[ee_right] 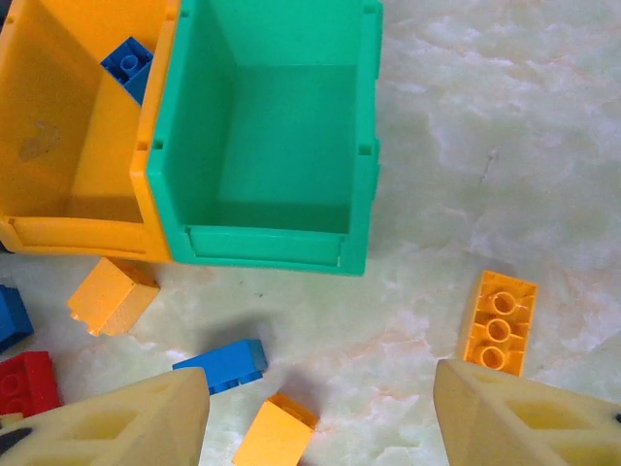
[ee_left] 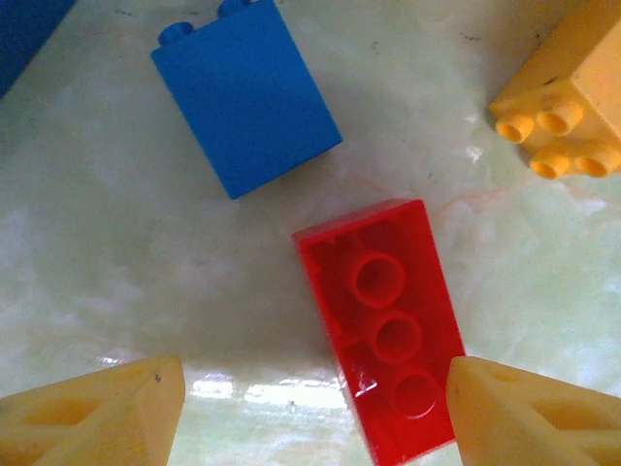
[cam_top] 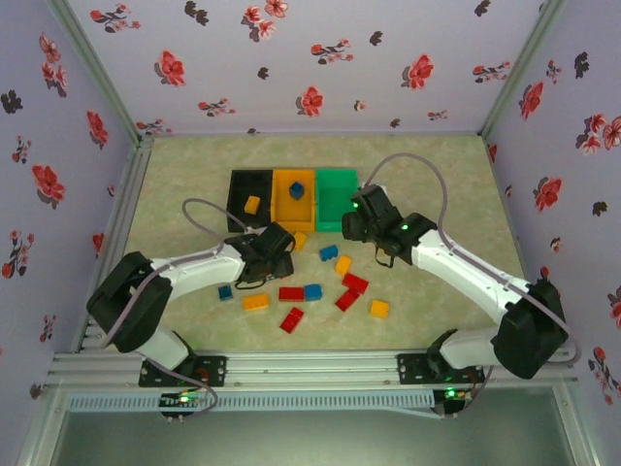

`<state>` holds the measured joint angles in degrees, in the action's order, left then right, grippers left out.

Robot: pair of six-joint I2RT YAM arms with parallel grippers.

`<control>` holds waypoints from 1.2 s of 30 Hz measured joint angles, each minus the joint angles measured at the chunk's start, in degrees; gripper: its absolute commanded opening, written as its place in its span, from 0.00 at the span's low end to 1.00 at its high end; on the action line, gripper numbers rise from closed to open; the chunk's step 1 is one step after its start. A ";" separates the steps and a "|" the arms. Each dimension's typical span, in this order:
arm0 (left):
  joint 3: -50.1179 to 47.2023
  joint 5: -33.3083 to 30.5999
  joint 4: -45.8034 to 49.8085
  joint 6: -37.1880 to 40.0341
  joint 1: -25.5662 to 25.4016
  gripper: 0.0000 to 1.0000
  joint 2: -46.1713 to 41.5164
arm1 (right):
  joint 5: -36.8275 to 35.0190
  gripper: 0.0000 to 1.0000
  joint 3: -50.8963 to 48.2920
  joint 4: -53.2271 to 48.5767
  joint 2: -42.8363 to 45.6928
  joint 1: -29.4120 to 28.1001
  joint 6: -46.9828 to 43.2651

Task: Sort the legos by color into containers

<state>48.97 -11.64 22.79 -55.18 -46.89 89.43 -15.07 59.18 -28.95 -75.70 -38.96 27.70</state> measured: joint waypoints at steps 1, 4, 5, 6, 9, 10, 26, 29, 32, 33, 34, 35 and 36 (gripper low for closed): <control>0.46 0.02 -0.20 0.02 0.00 0.72 0.61 | 0.00 0.64 -0.22 -0.02 0.37 0.15 0.00; 1.62 0.04 -1.03 0.07 0.00 0.73 2.12 | -0.04 0.64 -0.63 -0.04 0.81 0.46 0.02; 1.95 0.04 -1.25 0.17 0.00 0.72 2.51 | -0.11 0.64 -0.74 -0.04 0.81 0.48 0.00; 2.25 0.07 -1.42 0.22 0.00 0.73 2.89 | -0.13 0.64 -0.87 -0.04 0.81 0.48 0.00; 3.37 0.07 -1.44 0.33 0.00 0.71 4.22 | -0.15 0.64 -1.16 -0.11 0.81 0.48 0.00; 3.67 0.07 -1.51 0.46 0.00 0.69 4.74 | -0.15 0.64 -1.16 -0.13 0.81 0.48 0.00; 6.99 0.24 -0.07 3.52 0.00 0.32 7.28 | -0.15 0.64 -1.57 -0.48 1.38 1.36 0.00; 8.26 0.24 1.16 4.52 0.00 0.30 7.28 | -0.15 0.64 -2.03 -0.50 1.79 1.70 0.00; 10.34 0.24 3.39 6.08 0.00 0.29 7.28 | -0.15 0.64 -2.40 -0.55 1.99 1.97 0.00; 11.02 0.22 3.98 6.56 0.00 0.29 7.28 | -0.15 0.64 -2.58 -0.55 2.14 2.08 0.00; 12.17 0.24 5.07 7.39 0.00 0.29 7.28 | -0.15 0.64 -2.82 -0.57 2.38 2.19 0.00; 13.44 0.24 6.10 8.09 0.00 0.29 7.28 | -0.15 0.64 -3.08 -0.61 2.73 2.29 0.02; 14.86 0.22 6.99 9.01 0.00 0.29 7.28 | -0.15 0.64 -3.23 -0.83 3.08 2.43 0.00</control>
<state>63.83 -11.42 29.78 -46.17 -46.89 96.71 -15.22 55.94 -29.78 -72.62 -36.53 27.70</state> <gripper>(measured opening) 0.321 0.636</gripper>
